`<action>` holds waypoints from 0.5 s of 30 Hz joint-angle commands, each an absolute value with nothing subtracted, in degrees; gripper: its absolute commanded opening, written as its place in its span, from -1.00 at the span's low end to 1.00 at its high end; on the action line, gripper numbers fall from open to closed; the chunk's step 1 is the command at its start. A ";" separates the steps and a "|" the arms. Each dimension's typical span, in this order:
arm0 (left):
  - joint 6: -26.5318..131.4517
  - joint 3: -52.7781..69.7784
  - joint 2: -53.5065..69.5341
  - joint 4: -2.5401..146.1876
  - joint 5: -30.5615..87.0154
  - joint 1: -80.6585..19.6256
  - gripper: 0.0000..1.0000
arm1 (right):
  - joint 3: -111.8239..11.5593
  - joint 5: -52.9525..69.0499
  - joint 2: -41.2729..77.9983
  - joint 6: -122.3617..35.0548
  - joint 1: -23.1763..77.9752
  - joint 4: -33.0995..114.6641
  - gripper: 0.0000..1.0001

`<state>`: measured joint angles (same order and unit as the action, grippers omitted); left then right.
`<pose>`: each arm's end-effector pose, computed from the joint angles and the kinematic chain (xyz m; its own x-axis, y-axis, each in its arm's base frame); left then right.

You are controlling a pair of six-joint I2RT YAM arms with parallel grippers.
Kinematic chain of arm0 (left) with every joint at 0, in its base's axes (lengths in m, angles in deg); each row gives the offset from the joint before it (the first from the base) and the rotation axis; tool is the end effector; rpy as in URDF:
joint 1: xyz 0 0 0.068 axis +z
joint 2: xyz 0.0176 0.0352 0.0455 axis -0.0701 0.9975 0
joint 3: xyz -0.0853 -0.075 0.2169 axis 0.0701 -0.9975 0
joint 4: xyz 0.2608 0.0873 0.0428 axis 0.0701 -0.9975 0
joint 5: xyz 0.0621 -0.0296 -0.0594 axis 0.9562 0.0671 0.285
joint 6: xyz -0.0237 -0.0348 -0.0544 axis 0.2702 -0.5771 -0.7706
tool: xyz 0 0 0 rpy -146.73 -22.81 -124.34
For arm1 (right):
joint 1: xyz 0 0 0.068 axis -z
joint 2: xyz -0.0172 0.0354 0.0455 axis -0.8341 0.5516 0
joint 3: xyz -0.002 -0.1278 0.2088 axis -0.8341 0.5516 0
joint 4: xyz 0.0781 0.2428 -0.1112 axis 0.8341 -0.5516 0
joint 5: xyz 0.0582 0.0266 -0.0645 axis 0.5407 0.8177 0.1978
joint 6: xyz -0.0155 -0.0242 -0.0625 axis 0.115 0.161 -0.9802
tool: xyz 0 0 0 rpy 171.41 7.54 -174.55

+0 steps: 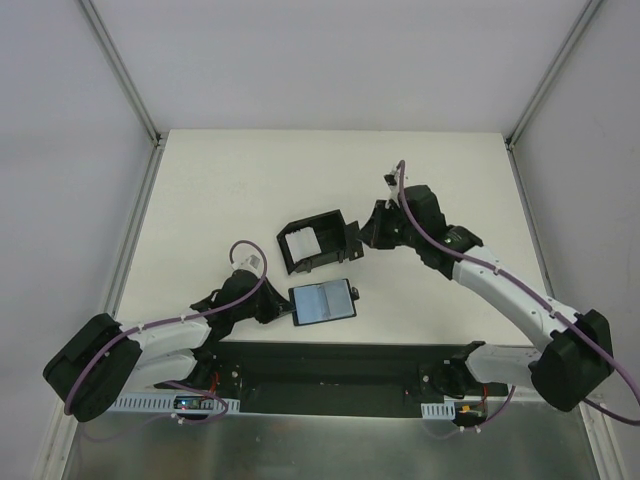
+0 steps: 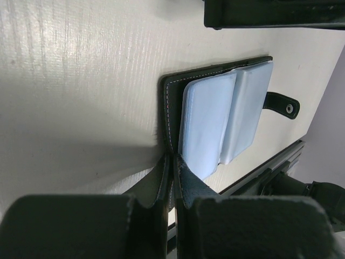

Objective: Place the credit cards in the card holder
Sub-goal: Pick up the credit card from the storage box, then insert the credit card into the card holder.

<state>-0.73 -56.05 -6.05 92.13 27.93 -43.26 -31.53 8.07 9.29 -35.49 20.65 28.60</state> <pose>0.1663 -0.1465 0.0761 -0.8265 -0.4799 -0.2943 -0.0554 0.5897 -0.8057 0.2640 0.1999 0.2668 -0.5393 -0.0740 -0.8388 -0.5559 0.7795 0.2887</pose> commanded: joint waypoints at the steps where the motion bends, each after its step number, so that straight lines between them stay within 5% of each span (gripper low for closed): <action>1: 0.14 -56.81 -5.87 90.72 27.00 -42.60 -1.00 | -27.86 10.78 3.74 -31.23 20.67 32.67 -0.99; 15: -0.03 -57.34 -5.78 91.34 27.26 -42.60 -1.00 | -15.38 17.28 -0.67 -24.02 20.23 40.23 -0.99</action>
